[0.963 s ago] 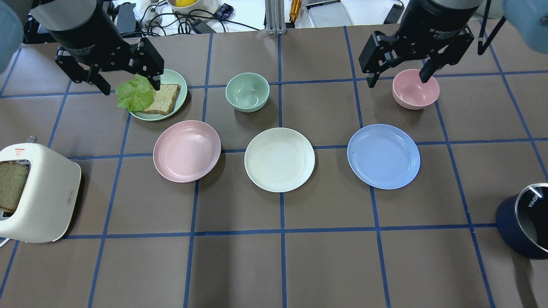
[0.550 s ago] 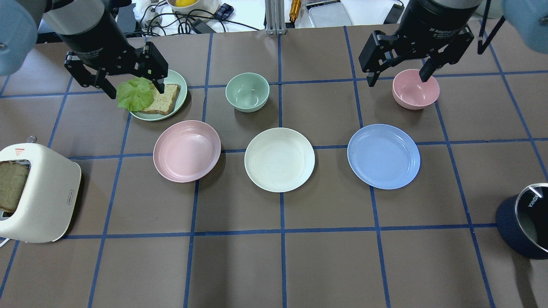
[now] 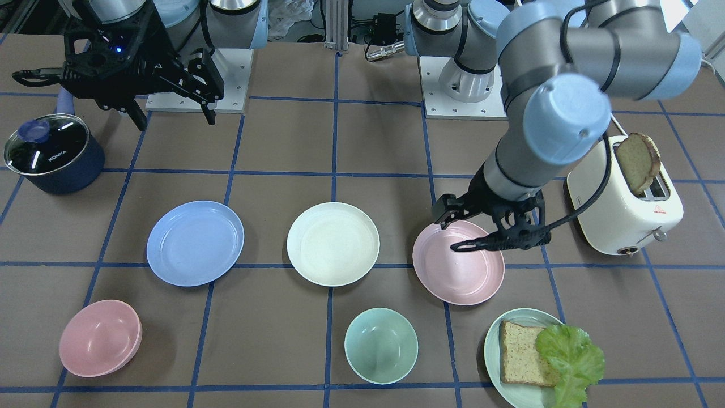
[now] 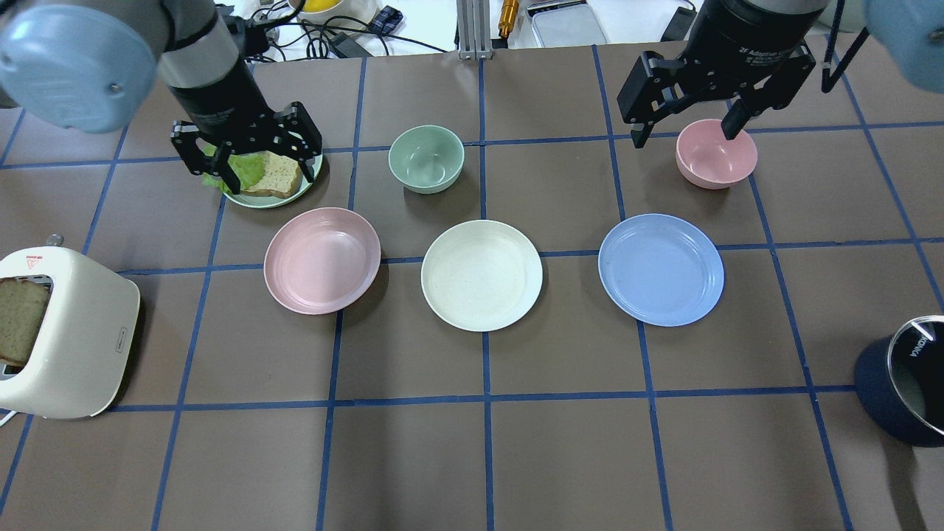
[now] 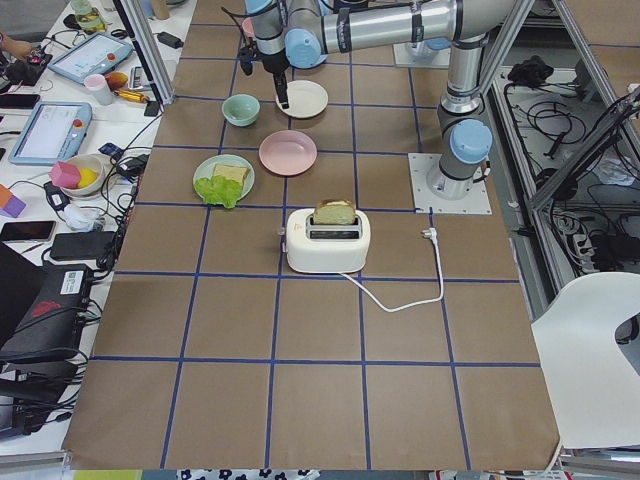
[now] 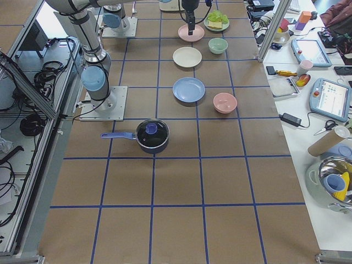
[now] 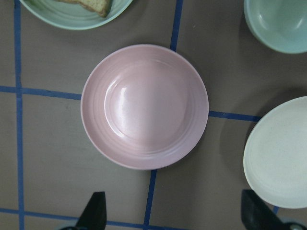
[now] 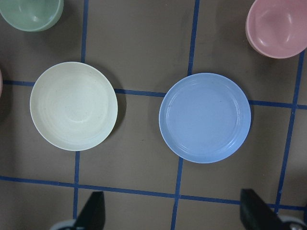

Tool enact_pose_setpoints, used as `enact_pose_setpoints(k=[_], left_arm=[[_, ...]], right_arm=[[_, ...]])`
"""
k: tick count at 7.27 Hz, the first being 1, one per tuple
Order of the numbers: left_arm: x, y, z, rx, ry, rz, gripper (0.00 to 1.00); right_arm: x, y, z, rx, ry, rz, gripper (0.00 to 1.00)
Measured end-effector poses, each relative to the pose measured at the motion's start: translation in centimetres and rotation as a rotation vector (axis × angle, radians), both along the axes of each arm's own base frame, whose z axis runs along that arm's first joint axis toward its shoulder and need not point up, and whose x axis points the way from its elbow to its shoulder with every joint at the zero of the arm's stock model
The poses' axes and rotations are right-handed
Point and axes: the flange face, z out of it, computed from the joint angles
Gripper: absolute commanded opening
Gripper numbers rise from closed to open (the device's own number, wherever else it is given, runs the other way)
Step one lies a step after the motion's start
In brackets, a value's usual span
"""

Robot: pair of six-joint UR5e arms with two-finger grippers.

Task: Stack three plates with pink and blue
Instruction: 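Lower the left gripper to the pink plate rim and grasp it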

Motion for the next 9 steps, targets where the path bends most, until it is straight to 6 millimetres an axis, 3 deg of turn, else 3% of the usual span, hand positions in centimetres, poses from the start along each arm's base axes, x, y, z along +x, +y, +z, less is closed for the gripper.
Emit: enact_pose_setpoints(k=[2,4,5,6,7,9], left_arm=[[-1.4,-1.6,-7.3,-0.028,-0.005,0.009,1.00],[-2.5,-0.9,-12.1,-0.042,-0.014,-0.005,0.95],[-3.9,-0.3,-14.1,-0.059,-0.017,-0.016,0.81],[-4.9,0.4,-15.7,-0.088,-0.017,-0.025,0.50],[-5.1,1.0,-16.9,-0.115,-0.032,-0.034,0.25],[-4.8,1.4,-17.5,-0.137,-0.083,-0.045,0.11]], right_arm=[[-0.1,0.0,-0.2,0.004,0.008,0.000,1.00],[-0.5,-0.3,-0.9,0.019,0.013,-0.006,1.00],[-0.7,-0.6,-2.2,0.036,0.015,-0.010,1.00],[-0.8,-1.0,-3.8,0.049,0.014,-0.013,1.00],[-1.0,-1.4,-6.0,0.059,0.014,-0.019,1.00],[-1.6,-1.7,-10.4,0.052,0.014,-0.031,1.00]])
